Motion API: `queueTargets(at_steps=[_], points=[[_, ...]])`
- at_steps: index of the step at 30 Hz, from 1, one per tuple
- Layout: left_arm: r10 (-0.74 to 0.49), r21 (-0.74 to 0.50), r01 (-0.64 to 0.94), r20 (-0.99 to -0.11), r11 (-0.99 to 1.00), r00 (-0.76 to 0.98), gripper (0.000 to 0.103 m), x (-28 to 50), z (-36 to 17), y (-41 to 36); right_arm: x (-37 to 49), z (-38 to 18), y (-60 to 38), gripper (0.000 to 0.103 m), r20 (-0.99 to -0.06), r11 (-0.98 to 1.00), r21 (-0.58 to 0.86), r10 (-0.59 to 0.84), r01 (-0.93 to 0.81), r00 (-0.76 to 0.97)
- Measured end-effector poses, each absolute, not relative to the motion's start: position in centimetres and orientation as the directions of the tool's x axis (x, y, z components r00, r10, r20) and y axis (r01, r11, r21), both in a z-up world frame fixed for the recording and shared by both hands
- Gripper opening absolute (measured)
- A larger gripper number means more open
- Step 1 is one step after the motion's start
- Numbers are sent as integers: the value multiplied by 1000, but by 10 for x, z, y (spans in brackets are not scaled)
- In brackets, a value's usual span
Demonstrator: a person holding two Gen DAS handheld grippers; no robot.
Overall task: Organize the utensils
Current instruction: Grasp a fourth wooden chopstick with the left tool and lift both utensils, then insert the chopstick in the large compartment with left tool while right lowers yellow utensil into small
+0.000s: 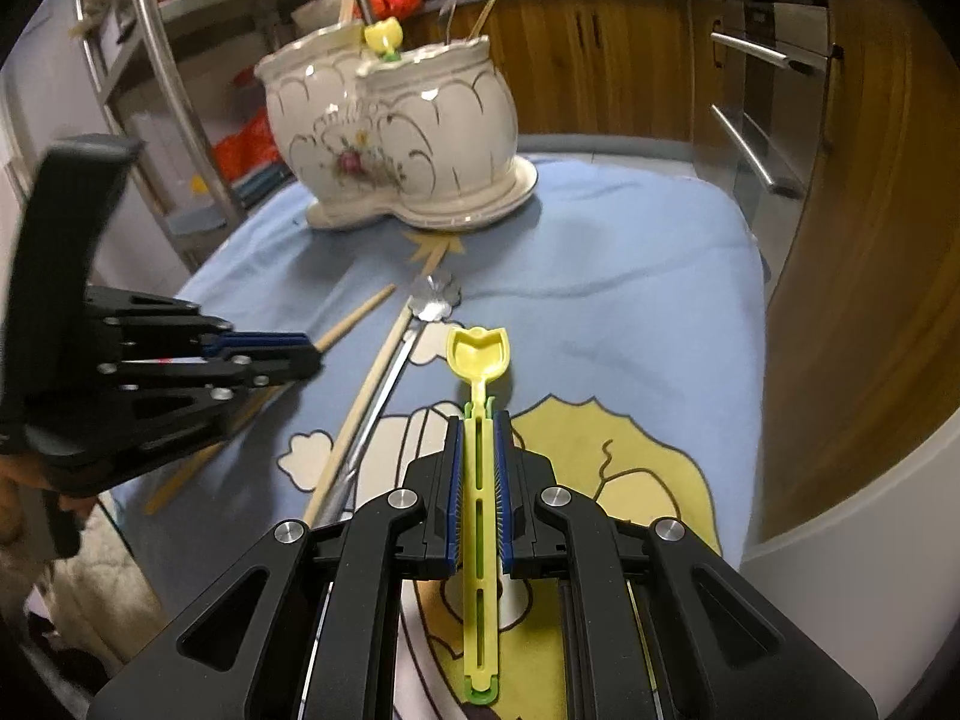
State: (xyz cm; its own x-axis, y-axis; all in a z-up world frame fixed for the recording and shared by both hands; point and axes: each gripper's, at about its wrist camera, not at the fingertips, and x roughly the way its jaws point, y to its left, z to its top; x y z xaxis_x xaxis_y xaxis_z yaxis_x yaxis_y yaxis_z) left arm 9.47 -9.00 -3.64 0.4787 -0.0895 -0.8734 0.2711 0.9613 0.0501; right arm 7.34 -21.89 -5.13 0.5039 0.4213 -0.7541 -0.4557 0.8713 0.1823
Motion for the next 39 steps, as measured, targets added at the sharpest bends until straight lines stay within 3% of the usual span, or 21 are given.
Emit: queueTargets(at_steps=[8, 14, 25, 33, 39], points=[[-150, 6, 284, -840, 959, 522, 6, 86, -38, -77, 71, -53, -208, 10, -769, 880, 108, 369, -462, 522], [-250, -46, 339, -771, 940, 586, 6, 64, -28, -51, 68, -32, -211, 10, -707, 879, 135, 408, -457, 577], [-365, -118, 355, -499, 927, 786, 6, 46, 50, 7, 83, 46, -192, 10, -475, 852, 164, 511, -498, 717], [-363, -150, 333, -282, 931, 888, 6, 97, 124, 32, 135, 95, -182, 10, -290, 836, 255, 546, -486, 786], [-331, -218, 294, -160, 931, 930, 6, 161, 141, 39, 179, 94, -170, 10, -205, 798, 354, 575, -488, 792]])
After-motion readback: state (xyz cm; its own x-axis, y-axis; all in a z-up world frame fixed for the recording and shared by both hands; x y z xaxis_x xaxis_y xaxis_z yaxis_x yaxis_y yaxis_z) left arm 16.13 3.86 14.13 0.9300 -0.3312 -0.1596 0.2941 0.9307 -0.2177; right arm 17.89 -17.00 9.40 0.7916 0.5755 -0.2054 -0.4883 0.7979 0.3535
